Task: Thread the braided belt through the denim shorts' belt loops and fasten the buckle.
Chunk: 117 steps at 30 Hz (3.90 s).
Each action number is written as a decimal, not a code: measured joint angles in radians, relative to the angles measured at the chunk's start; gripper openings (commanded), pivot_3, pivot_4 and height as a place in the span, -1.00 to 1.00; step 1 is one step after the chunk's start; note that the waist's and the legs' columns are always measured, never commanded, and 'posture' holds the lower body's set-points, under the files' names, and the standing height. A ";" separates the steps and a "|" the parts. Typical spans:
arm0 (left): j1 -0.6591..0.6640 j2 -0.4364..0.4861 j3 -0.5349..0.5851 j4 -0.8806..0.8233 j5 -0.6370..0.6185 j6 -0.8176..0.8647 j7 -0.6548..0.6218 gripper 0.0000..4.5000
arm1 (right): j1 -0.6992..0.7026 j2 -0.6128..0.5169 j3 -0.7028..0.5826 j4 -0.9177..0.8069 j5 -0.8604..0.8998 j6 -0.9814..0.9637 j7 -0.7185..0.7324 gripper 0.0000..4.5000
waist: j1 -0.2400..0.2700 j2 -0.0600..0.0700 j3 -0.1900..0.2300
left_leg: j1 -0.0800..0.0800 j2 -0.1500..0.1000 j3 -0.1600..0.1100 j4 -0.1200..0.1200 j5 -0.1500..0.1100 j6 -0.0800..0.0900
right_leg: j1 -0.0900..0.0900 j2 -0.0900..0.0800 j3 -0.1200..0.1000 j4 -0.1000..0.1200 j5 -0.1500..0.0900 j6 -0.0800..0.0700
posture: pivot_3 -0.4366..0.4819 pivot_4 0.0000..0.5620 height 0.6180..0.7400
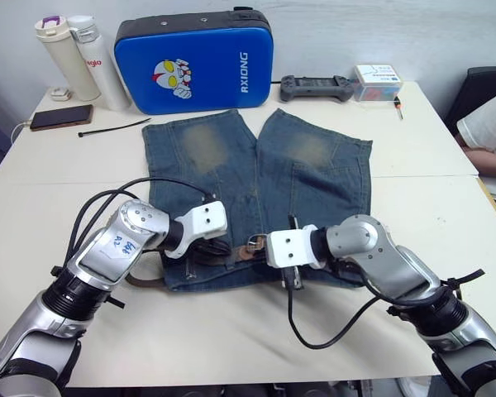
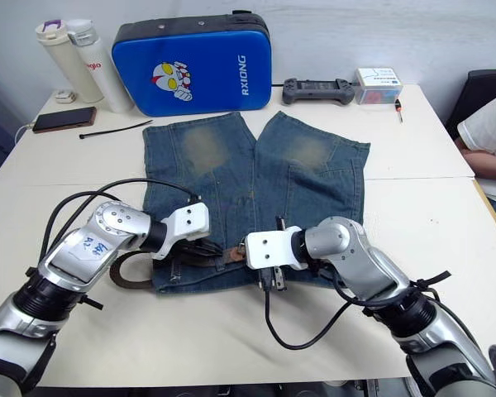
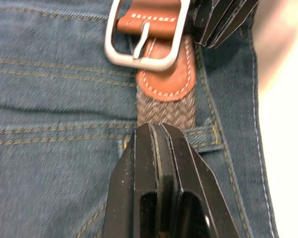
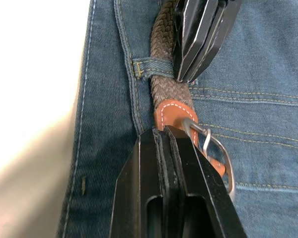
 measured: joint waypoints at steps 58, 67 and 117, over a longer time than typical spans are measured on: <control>0.030 0.004 0.021 -0.022 -0.015 0.025 0.022 -1.00 | -0.035 0.090 0.011 0.050 0.074 0.222 -0.034 -0.28 | -0.001 0.000 0.000 | 0.000 0.000 0.000 0.000 0.000 0.000 | 0.000 0.000 0.000 0.000 0.000 0.000 | -0.05 -0.47 1.00; 0.037 0.004 0.029 -0.022 -0.015 0.023 0.024 -1.00 | -0.044 0.094 0.009 0.055 0.081 0.247 -0.062 -0.28 | -0.001 0.000 0.000 | 0.000 0.000 0.000 0.000 0.000 0.000 | 0.000 0.000 0.000 -0.002 0.000 0.000 | -0.05 -0.47 1.00; 0.022 -0.015 0.004 0.076 0.014 -0.086 -0.033 -1.00 | -0.180 -0.133 0.026 -0.045 -0.151 -0.401 0.088 -0.99 | 0.000 0.000 0.000 | 0.001 0.000 0.000 0.000 0.000 0.000 | 0.000 0.000 0.000 -0.003 0.000 0.000 | -0.05 -0.47 1.00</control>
